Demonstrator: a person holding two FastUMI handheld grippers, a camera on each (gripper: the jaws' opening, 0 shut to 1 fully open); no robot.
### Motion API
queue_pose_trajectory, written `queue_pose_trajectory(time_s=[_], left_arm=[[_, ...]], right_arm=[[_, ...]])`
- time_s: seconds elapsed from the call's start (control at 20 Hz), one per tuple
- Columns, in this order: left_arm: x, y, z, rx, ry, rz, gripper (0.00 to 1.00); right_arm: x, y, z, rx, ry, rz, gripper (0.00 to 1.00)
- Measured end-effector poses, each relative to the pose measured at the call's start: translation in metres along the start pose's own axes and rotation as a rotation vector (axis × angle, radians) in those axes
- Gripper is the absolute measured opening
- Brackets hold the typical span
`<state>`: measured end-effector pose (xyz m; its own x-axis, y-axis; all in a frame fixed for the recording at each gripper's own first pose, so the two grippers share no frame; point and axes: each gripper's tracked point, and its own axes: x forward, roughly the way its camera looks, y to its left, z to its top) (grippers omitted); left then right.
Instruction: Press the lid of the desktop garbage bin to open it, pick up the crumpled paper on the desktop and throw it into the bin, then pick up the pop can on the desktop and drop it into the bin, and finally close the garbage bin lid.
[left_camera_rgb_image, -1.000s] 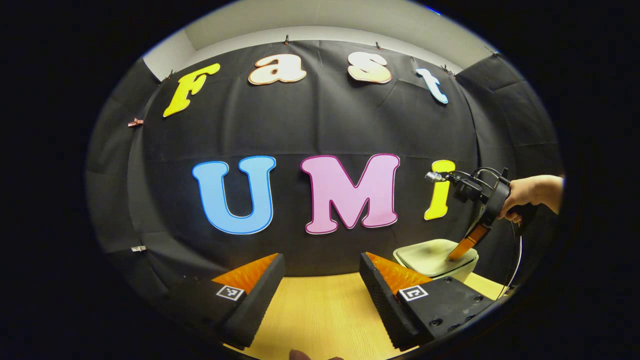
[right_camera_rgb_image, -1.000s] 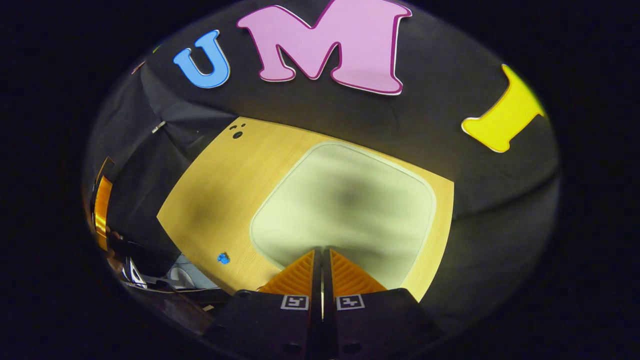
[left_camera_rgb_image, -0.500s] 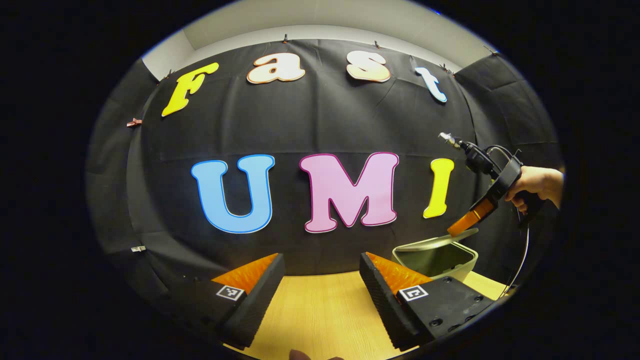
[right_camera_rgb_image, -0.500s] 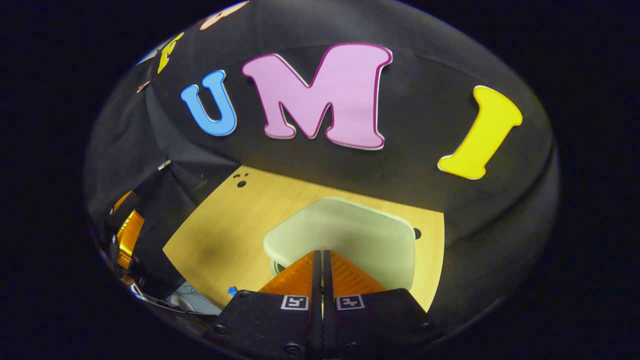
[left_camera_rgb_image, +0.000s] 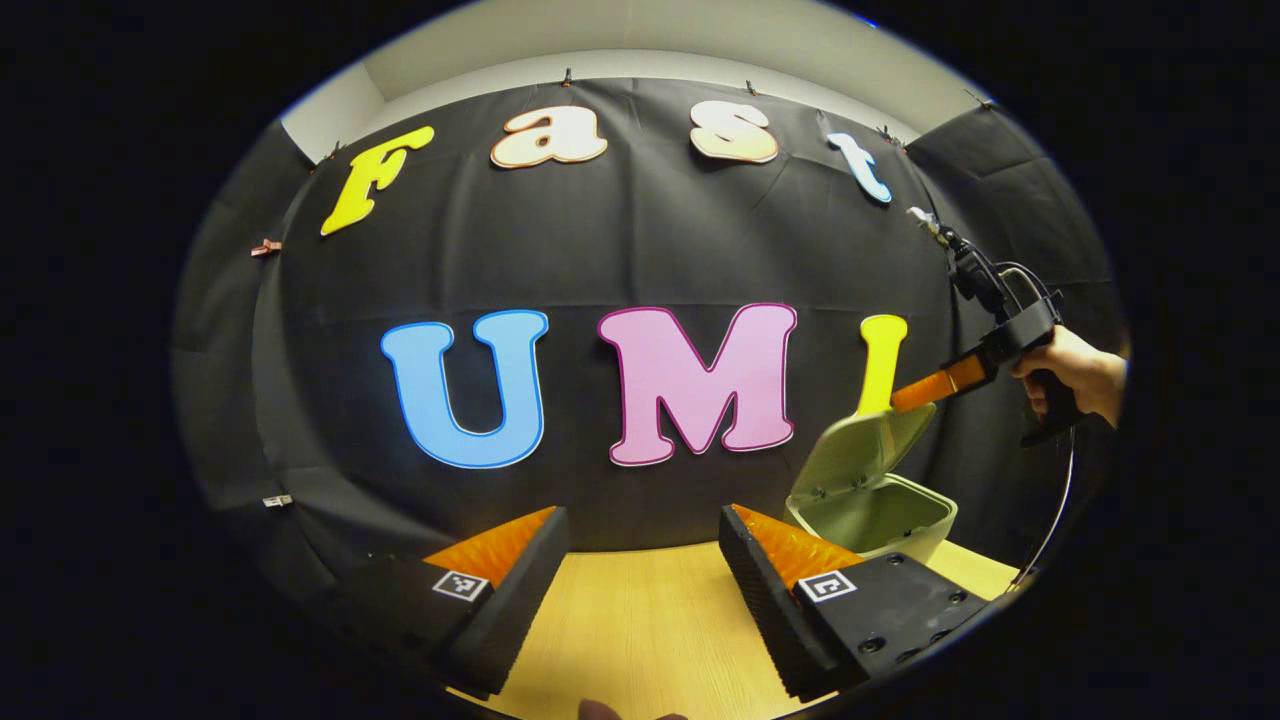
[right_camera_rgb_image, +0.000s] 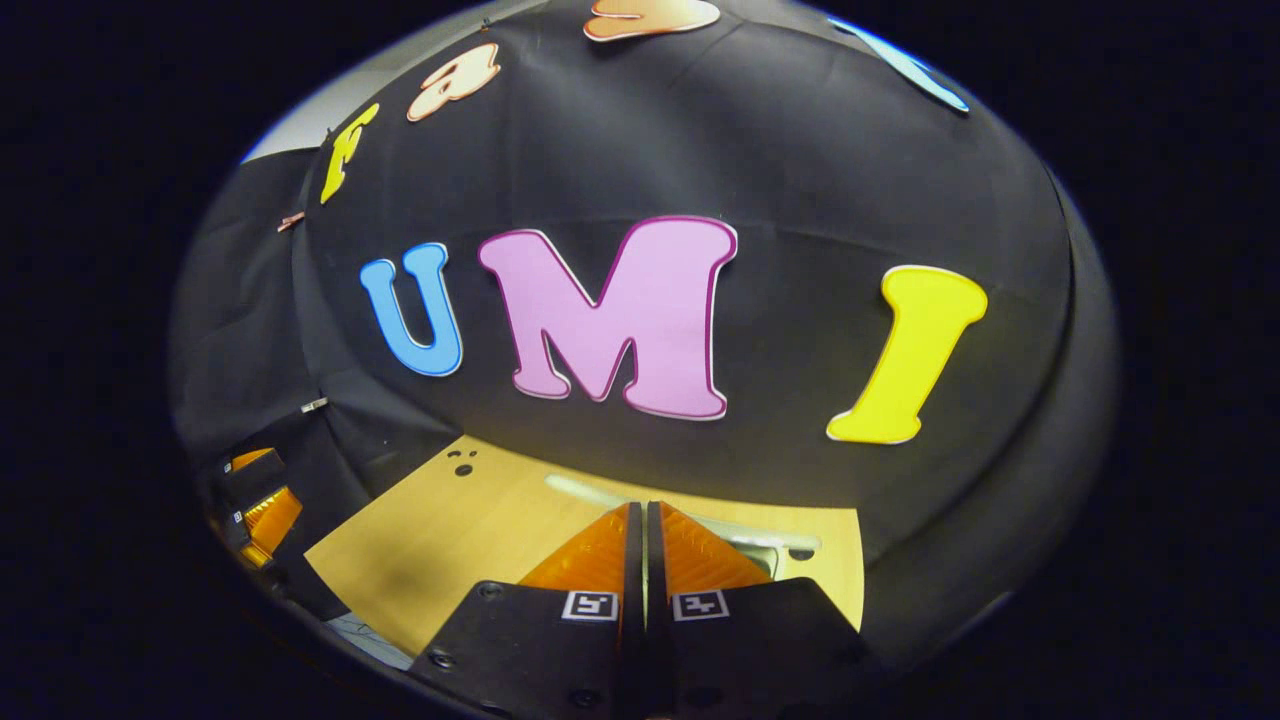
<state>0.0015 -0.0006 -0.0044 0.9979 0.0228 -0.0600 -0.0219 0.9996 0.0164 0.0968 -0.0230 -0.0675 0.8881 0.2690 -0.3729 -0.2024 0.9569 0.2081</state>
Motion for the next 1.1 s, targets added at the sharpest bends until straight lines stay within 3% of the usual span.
queue_pose_trajectory(time_s=[0.15,0.2,0.55,0.65,0.8,0.9,1.0,1.1], left_arm=[[0.000,0.001,0.000,0.000,0.002,0.004,0.96],[0.000,0.000,0.000,-0.002,0.002,0.005,0.96],[0.000,0.000,-0.001,0.003,0.003,0.004,0.96],[0.000,0.000,-0.001,0.006,0.006,0.002,0.96],[0.001,0.000,-0.004,0.012,0.022,0.000,0.96],[0.002,0.001,-0.004,0.017,0.028,-0.006,0.96],[0.001,0.001,-0.007,0.007,0.035,-0.023,0.96],[0.003,0.001,-0.010,-0.015,0.046,-0.037,0.96]], right_arm=[[-0.008,0.002,0.018,-0.037,-0.082,-0.005,0.01],[-0.011,0.005,0.020,-0.045,-0.100,-0.004,0.05],[-0.029,0.023,0.032,-0.132,-0.224,-0.024,0.06],[-0.035,0.031,0.029,-0.157,-0.247,-0.025,0.17],[-0.044,0.050,0.019,-0.154,-0.261,-0.006,0.41],[-0.050,0.057,0.012,-0.159,-0.274,0.010,0.45],[-0.056,0.063,0.002,-0.172,-0.272,0.014,0.70],[-0.057,0.071,-0.006,-0.169,-0.271,0.035,0.69]])
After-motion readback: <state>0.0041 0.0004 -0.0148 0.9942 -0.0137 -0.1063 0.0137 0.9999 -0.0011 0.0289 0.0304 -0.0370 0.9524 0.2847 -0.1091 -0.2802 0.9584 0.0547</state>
